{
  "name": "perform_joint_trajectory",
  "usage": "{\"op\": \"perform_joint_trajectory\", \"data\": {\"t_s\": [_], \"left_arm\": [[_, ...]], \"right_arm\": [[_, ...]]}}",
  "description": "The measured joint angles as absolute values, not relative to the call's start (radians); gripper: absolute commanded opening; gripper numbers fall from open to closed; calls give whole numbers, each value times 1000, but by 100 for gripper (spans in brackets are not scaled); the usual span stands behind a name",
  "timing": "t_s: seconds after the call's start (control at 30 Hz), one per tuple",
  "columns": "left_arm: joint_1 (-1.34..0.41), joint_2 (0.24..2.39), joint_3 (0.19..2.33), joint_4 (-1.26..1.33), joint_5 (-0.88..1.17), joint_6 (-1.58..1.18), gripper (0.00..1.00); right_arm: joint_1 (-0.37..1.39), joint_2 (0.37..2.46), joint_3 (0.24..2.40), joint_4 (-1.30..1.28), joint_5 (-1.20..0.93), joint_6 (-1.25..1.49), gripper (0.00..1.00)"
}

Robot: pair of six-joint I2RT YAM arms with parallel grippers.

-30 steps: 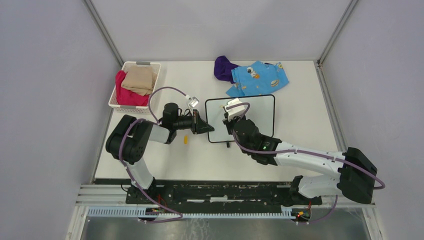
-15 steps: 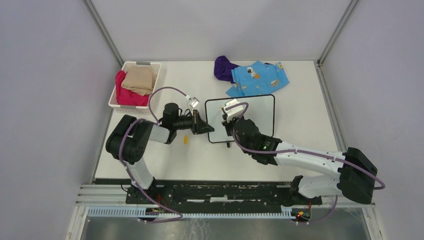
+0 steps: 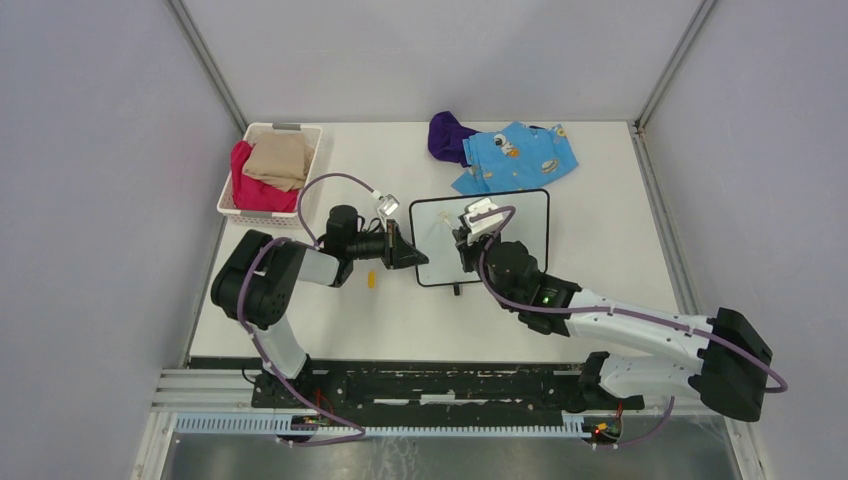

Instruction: Write a sentence on the whiteboard

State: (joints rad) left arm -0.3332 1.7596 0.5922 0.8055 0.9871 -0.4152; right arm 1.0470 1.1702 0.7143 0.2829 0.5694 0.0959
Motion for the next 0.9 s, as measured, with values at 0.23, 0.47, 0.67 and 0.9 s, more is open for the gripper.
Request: {"op": "perform_joint_trajectory", "data": {"t_s": [0.23,0.47,0.67,0.9], "left_arm": [[-333,1760,594,796,989,-402,15],[-333,1760,594,794,989,-402,15],[-333,1760,594,794,989,-402,15],[-333,1760,595,793,989,-402,15]], "right_arm": [[1002,1131,713,283,578,81,0],[987,1134,713,284,554,81,0],[986,1155,713,290,527,81,0],[974,1177,713,289,521,83,0]]}}
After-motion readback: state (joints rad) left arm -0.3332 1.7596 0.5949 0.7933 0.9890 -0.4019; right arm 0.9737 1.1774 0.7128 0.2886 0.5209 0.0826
